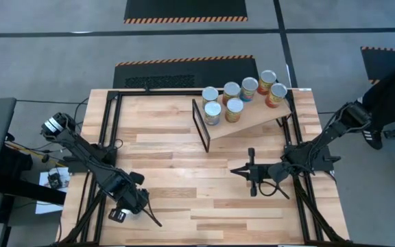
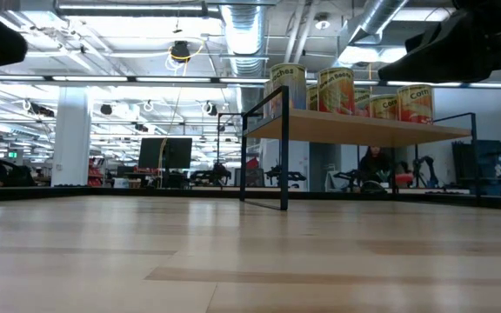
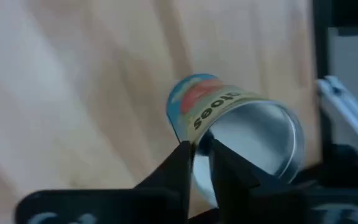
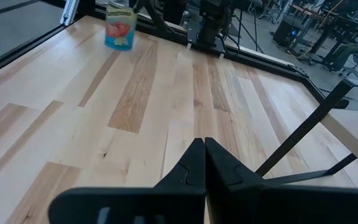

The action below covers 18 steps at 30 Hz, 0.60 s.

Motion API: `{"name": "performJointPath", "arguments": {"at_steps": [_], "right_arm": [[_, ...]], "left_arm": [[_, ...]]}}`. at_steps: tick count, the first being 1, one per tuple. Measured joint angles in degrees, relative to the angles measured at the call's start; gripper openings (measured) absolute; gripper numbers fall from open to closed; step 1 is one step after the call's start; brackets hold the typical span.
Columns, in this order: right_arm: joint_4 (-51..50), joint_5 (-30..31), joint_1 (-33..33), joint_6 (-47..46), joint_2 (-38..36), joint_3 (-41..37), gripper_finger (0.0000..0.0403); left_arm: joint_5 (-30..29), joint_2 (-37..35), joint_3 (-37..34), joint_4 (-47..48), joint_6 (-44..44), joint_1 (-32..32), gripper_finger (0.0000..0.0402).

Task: Pick and place cans onto a shelf
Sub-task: Put the canned tomatoes aligned with the other canned tomatoes on the shelf

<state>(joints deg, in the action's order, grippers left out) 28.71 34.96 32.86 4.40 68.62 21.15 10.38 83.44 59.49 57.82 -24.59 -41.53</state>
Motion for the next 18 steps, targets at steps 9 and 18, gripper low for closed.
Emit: {"name": "performJointPath", "arguments": {"at_steps": [9, 18], "right_arm": [[0.0, 0.0, 0.0, -0.1, 0.0, 0.0, 0.0010], [0.0, 0.0, 0.0, -0.1, 0.0, 0.0, 0.0010]], "left_arm": [[2.7, 0.0, -0.3, -6.1, -0.9, 4.8, 0.0001], [-2.7, 0.0, -0.2, -22.9, -7.1, 15.5, 0.0000]]}}
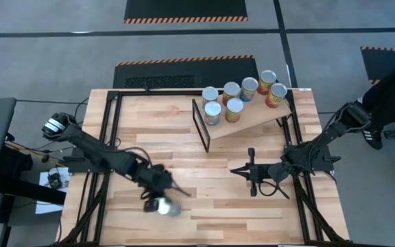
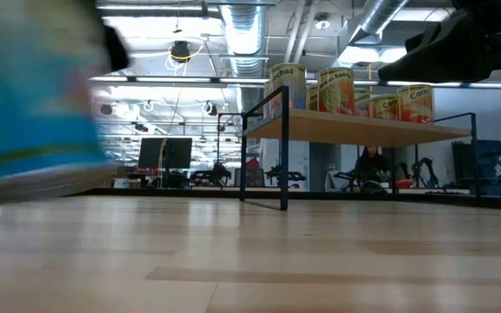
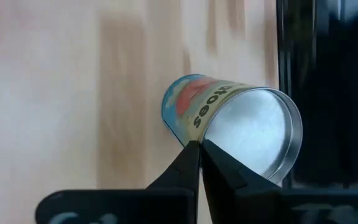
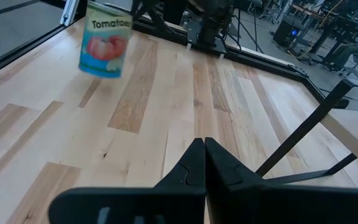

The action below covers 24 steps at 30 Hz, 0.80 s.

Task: Pick and place cans onto a shelf
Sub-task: Put the canned tomatoes aligned with the other canned tomatoes on the shelf

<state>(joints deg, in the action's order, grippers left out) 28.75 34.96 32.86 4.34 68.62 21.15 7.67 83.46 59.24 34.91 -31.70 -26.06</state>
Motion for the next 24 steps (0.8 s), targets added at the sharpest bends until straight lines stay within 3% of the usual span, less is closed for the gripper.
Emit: {"name": "performJointPath", "arguments": {"at_steps": [6, 12, 24], "right_arm": [[0.0, 0.0, 0.0, 0.0, 0.0, 0.0, 0.0010], [0.0, 0.0, 0.0, 0.0, 0.0, 0.0, 0.0010], [-0.2, 0.0, 0.0, 0.1, 0.0, 0.0, 0.0010]], "left_arm": [[-7.9, 2.1, 0.1, -14.6, 2.3, 5.8, 0.0000], [-5.7, 9.3, 0.1, -25.4, 3.8, 10.2, 0.0000], [-5.1, 13.4, 5.6, -25.2, 6.4, 17.5, 0.0000]]}}
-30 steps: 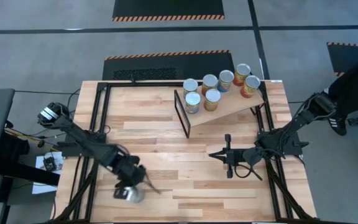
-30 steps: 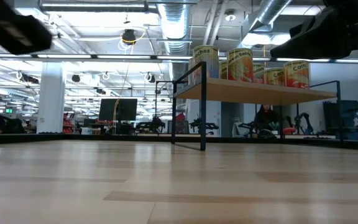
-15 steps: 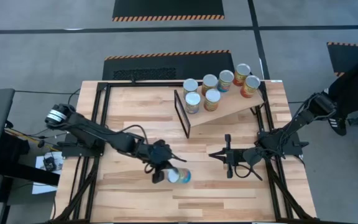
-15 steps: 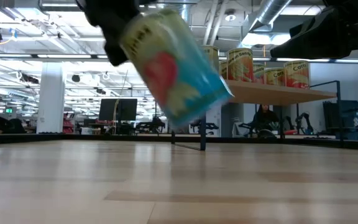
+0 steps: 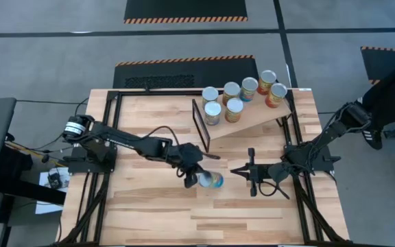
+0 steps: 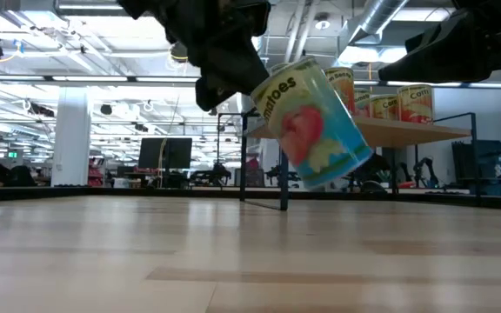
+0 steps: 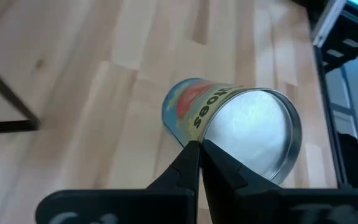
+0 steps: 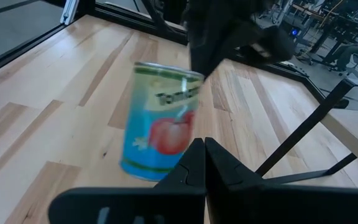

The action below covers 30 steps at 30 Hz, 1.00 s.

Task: Pick and place cans onto a shelf
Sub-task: Put the canned tomatoes aligned with the other canned tomatoes on the shelf

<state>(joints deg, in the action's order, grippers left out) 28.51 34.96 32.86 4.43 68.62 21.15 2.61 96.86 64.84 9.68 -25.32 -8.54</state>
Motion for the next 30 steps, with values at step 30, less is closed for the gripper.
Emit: {"name": "performJointPath", "arguments": {"at_steps": [30], "right_arm": [[-2.2, 0.0, 0.0, -1.4, 0.0, 0.0, 0.0010]], "left_arm": [[-2.9, -0.1, 9.4, 26.0, -0.6, 5.6, 0.0032]]}}
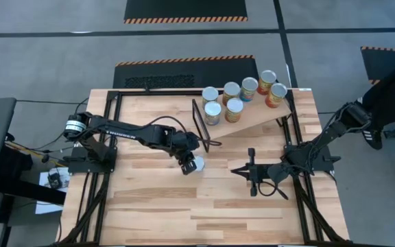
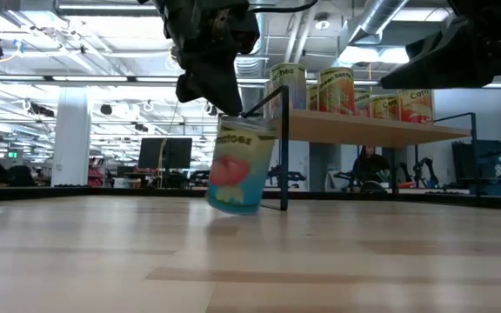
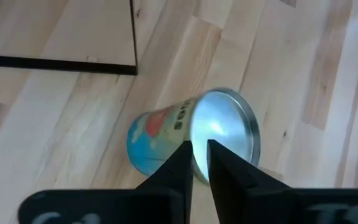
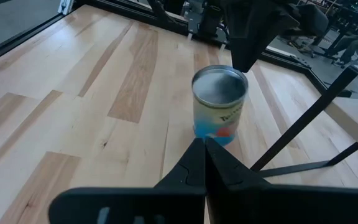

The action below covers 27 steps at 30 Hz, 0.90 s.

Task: Pick and place cans onto a shelf
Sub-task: Put the canned tomatoes aligned with the other canned tomatoes on the shelf

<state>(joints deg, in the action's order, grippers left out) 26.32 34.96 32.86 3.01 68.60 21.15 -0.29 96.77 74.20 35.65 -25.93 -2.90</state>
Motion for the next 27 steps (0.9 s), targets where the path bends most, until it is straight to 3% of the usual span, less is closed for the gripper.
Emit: {"name": "performJointPath", "arguments": {"at_steps": [8, 15, 21, 27], "right_arm": [[-0.1, 0.0, 0.0, 0.0, 0.0, 0.0, 0.0010], [-0.6, -0.1, 0.0, -1.4, 0.0, 0.0, 0.0010], [-0.8, -0.6, -0.1, -4.9, 0.6, 0.0, 0.0010], [0.9, -0.8, -2.8, -5.6, 2.9, 1.2, 0.0010]], "left_arm": [[-0.2, -0.5, -0.1, 0.1, 5.1, -0.4, 0.0056], [-3.7, -5.2, -3.7, -1.1, 15.1, -4.5, 0.0036], [-4.3, -16.8, -19.2, -18.0, 15.8, -9.1, 0.0004], [-7.1, -29.8, -38.6, -39.3, 15.5, -11.0, 0.0004]]}}
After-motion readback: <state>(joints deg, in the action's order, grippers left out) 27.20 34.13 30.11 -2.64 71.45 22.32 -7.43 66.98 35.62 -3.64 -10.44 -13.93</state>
